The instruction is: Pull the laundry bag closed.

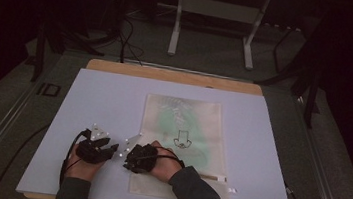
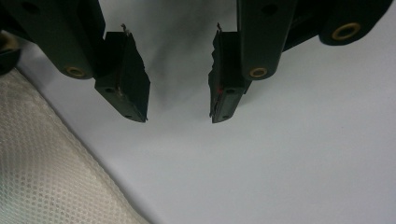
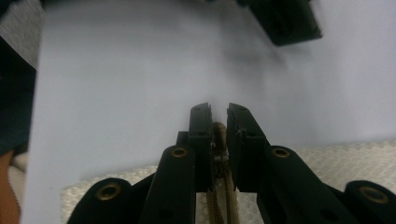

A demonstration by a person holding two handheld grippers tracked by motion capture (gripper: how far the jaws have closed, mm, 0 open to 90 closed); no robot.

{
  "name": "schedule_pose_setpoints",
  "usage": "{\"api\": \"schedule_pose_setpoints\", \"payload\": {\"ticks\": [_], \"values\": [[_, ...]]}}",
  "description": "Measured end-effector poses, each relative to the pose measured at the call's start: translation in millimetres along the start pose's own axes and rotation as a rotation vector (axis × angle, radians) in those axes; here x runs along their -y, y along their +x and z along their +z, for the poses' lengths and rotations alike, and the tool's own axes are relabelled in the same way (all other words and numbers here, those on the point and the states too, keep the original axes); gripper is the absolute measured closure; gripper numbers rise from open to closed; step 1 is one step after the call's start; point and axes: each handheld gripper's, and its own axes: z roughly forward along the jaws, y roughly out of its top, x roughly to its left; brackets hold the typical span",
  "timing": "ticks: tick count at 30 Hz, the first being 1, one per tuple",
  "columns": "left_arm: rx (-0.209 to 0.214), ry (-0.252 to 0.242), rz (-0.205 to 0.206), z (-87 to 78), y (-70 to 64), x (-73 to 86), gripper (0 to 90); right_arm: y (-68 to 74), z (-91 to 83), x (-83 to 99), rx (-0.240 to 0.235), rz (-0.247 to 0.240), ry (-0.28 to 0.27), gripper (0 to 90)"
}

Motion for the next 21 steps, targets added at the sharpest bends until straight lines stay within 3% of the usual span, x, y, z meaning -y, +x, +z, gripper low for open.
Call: {"api": "schedule_pose_setpoints", "payload": {"ticks": [10,21], "values": [[0.001,-0.003,0.003,-0.6,-0.9,0.0,56.8,1.9,-18.5,5.4,0.011,-0.007,-0.027,81.0],[0.016,-0.012,0.011,-2.0,-4.2,-0.4,57.3,-2.1,-25.1,24.2,-0.004,-0.012,0.027,80.8]]}}
